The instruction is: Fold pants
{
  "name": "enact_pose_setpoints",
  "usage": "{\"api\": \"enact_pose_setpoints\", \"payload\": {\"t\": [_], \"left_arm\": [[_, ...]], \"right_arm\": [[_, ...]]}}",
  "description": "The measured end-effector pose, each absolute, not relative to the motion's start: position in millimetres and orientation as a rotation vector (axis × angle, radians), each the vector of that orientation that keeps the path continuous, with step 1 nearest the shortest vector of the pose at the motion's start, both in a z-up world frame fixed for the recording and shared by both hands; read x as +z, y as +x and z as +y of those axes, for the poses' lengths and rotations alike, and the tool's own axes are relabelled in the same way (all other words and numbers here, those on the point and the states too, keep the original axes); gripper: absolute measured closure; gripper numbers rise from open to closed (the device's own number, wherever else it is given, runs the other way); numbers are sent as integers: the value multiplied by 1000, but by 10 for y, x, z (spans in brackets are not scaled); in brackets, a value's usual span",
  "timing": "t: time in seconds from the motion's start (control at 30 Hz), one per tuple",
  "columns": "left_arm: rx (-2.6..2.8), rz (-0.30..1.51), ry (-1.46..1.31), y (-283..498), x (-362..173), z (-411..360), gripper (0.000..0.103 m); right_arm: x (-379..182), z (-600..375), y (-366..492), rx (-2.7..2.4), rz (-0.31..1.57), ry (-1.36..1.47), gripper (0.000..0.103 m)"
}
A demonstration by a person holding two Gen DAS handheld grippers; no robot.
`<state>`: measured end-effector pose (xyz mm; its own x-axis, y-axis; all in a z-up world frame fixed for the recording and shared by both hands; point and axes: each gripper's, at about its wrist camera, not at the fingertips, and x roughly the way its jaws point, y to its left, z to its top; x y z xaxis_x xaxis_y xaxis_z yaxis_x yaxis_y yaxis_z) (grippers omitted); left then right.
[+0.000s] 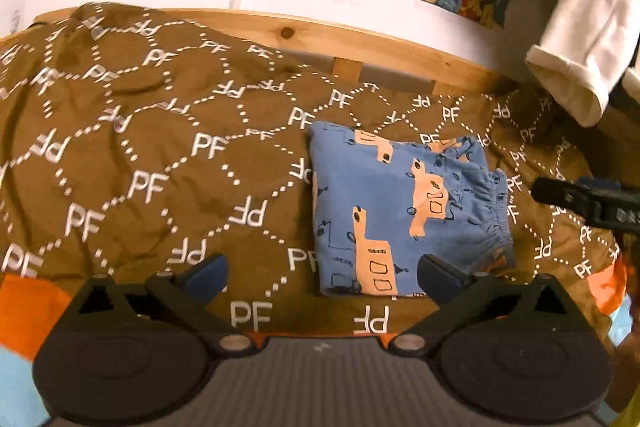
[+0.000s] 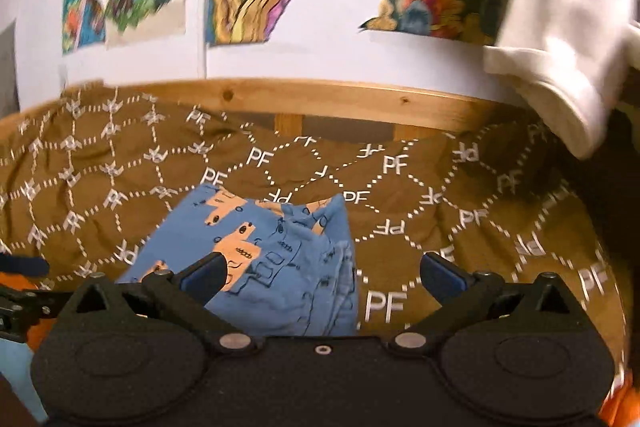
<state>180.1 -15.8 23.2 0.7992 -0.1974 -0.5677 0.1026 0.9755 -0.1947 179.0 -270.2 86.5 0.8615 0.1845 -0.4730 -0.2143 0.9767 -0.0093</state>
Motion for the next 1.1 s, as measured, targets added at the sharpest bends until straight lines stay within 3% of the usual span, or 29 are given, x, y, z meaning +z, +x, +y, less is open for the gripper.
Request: {"api": "enact_pose_setpoints", "payload": {"t": [0.2,0.47,1.1], "left_arm": [[-132,604,-179,1486,132,-64,0],[-112,636,-124,1141,-91,-80,0],[-95,638,-41,966,-194,-111,0]], "right_arm": [[828,-2775,1267,160,420,23,1],[580,-2725,830,220,521,-19,1],[456,-2655,749,239,597,-18,1]]}}
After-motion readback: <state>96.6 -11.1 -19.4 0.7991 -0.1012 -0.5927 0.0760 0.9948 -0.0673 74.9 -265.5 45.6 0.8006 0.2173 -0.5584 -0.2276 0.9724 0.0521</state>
